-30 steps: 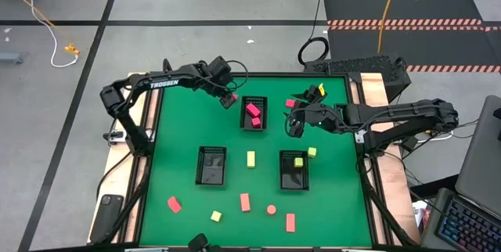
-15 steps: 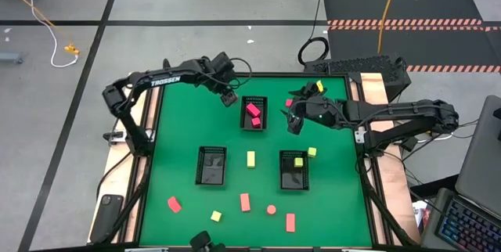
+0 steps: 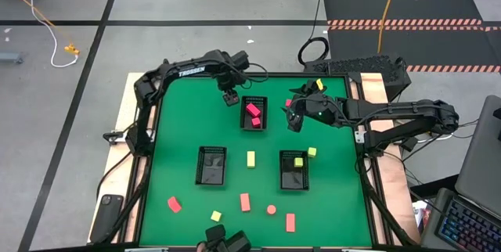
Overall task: Sort & place blocks by color
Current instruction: Put the red block into the top black bin
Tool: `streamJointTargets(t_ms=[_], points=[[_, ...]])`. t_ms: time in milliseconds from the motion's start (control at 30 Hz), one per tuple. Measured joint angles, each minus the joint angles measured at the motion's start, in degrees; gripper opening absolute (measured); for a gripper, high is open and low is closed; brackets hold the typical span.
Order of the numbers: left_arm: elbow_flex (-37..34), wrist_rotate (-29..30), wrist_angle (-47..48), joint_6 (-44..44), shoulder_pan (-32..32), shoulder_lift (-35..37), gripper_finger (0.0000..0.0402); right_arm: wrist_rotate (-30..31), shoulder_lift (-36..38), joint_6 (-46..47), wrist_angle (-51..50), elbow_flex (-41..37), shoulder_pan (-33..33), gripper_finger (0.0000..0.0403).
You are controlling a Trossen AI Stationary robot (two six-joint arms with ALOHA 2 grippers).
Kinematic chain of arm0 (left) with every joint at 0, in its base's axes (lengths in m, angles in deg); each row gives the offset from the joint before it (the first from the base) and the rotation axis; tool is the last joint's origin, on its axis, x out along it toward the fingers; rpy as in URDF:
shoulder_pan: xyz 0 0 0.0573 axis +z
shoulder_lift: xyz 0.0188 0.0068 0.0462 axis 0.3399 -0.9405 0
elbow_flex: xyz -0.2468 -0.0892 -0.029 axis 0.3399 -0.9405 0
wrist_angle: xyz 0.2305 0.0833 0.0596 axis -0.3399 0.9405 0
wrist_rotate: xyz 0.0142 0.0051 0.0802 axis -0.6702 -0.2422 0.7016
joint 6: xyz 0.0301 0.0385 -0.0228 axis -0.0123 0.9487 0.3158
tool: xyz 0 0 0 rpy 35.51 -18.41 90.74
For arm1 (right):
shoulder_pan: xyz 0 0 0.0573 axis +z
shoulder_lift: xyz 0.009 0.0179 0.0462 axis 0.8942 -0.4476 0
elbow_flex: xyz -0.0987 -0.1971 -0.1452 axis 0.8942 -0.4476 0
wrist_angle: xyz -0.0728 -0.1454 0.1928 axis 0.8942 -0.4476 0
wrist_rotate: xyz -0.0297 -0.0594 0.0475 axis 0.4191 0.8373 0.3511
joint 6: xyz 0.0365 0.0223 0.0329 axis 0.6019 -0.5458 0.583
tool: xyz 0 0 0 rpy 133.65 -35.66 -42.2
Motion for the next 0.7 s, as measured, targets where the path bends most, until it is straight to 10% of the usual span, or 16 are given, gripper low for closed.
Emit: streamJointTargets(t_ms=[700], points=[[-1.3,4.4,-2.1,6.3,-0.5,-4.5,0.0234,0.0,0.0,1.9,-2.6,0.0,0.0,0.0313]])
